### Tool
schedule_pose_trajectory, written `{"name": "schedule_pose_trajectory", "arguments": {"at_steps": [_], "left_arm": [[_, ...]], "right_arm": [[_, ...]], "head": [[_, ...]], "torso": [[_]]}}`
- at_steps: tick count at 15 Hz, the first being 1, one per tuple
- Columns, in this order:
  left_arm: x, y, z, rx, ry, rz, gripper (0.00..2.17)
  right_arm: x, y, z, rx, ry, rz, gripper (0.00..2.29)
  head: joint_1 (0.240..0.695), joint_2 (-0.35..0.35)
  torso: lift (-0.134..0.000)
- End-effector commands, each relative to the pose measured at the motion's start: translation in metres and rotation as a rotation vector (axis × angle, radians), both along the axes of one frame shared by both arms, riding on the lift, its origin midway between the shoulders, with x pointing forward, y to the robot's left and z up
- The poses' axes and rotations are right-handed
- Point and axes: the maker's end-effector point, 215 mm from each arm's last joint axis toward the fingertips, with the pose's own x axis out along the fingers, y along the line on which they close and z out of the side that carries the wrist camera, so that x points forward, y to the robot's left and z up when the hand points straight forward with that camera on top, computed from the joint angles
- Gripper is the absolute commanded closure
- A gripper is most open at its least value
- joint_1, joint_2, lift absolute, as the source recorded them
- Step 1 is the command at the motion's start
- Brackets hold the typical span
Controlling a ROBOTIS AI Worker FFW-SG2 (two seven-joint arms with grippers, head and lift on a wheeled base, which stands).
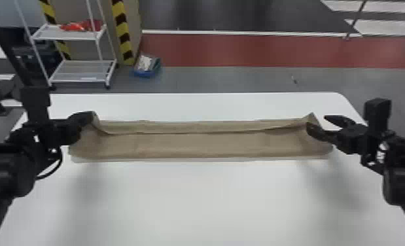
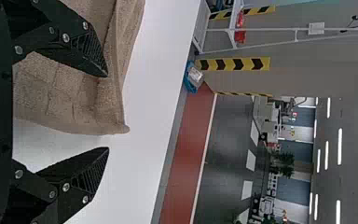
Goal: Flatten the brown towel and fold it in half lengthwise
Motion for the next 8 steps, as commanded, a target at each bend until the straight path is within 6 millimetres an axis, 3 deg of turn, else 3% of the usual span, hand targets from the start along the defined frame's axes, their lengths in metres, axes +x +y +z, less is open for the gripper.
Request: {"name": "schedule_pose_trajectory", "arguments": {"at_steps": [1,4,8], "left_arm": [[-0.004,-0.001,0.000,0.000,0.004,-0.002,1.36],[-0.006,0.000,-0.005,0.006,0.011,0.000,1.36],[-0.011,0.003,-0.005,0.013,0.012,0.001,1.36]], "right_arm": [[0.011,0.018,0.003,-0.010,-0.010,0.032,0.38],[0.025,0.039,0.000,-0.058,-0.018,0.042,0.38],[0.029,0.028,-0.010,-0.068,0.003,-0.008,0.38]], "head": [[0.695,-0.023],[0.695,-0.008],[0.695,0.005]], "torso": [[-0.128],[-0.128],[-0.128]]}}
